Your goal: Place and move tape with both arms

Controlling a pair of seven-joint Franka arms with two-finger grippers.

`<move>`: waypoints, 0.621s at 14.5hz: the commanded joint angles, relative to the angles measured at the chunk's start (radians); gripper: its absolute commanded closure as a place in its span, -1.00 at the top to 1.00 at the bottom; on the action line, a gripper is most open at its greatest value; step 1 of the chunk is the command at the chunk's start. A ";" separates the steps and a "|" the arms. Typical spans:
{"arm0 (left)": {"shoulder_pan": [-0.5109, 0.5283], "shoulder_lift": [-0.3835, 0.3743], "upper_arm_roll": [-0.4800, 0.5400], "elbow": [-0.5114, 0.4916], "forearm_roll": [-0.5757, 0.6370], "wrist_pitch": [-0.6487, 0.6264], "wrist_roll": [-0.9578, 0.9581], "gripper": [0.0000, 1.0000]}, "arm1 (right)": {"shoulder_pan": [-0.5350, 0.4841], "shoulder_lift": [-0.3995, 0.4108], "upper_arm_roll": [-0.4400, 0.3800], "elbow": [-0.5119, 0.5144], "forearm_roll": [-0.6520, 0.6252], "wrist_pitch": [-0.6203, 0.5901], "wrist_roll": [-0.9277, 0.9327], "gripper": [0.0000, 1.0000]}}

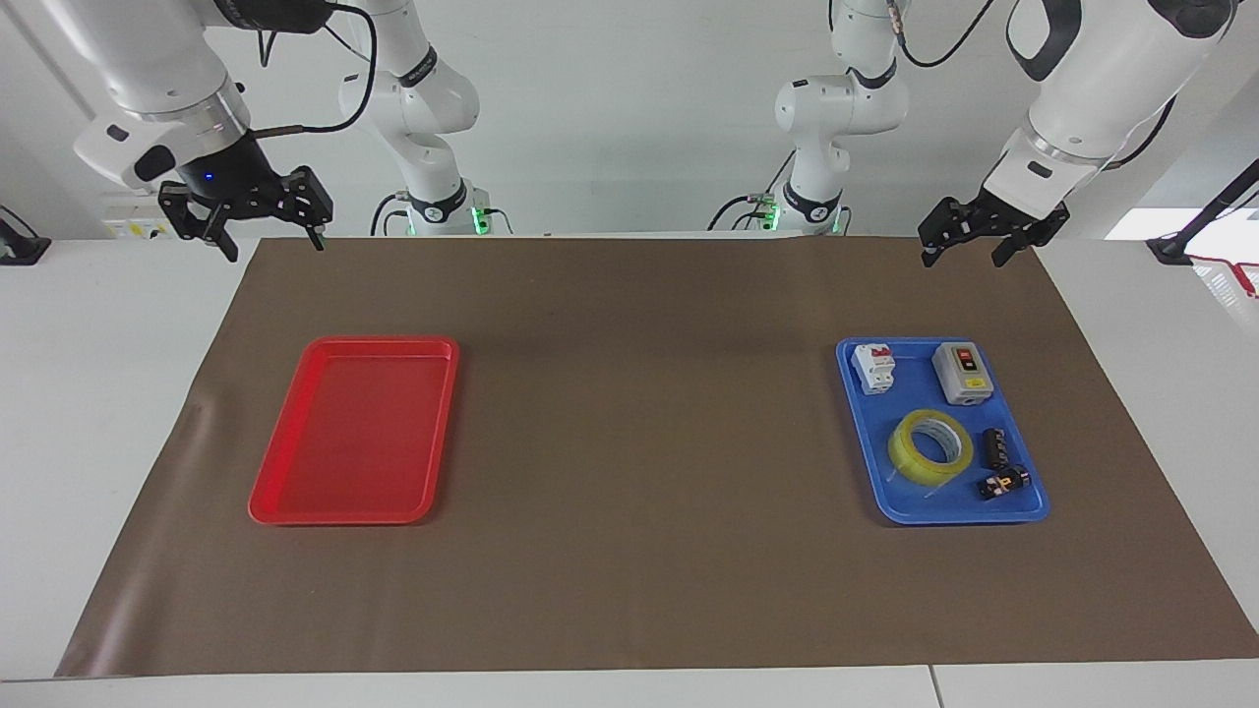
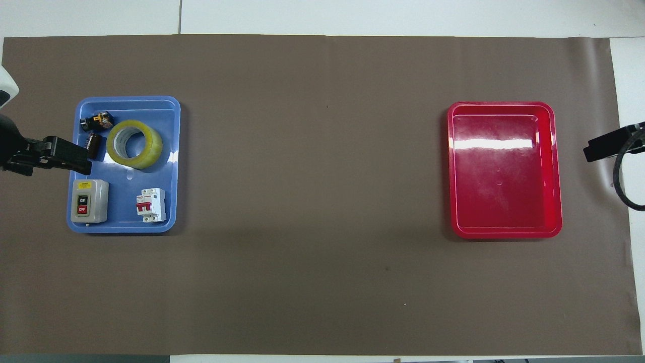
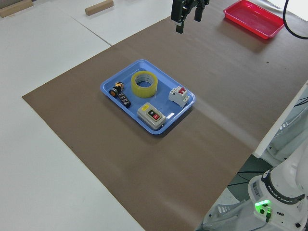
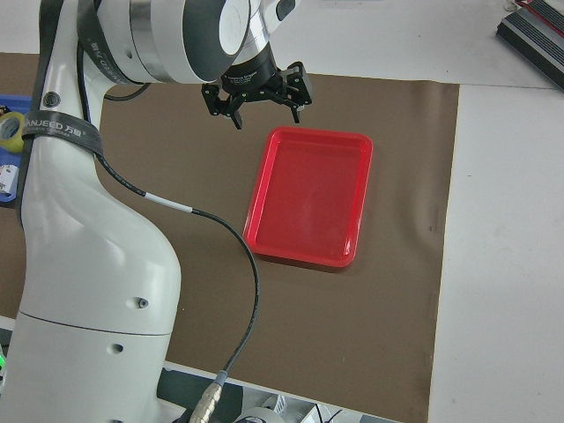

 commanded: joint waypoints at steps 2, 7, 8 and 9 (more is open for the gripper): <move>0.005 -0.015 0.009 -0.023 -0.009 0.028 0.003 1.00 | -0.014 -0.010 0.002 -0.007 0.028 -0.008 -0.021 1.00; 0.023 -0.028 0.011 -0.081 -0.009 0.150 0.012 1.00 | -0.014 -0.010 0.002 -0.007 0.028 -0.008 -0.022 1.00; 0.028 -0.018 0.011 -0.094 -0.008 0.179 -0.002 1.00 | -0.014 -0.011 0.002 -0.007 0.028 -0.008 -0.022 1.00; 0.035 0.004 0.011 -0.100 0.004 0.213 0.001 1.00 | -0.014 -0.010 0.002 -0.007 0.028 -0.008 -0.022 1.00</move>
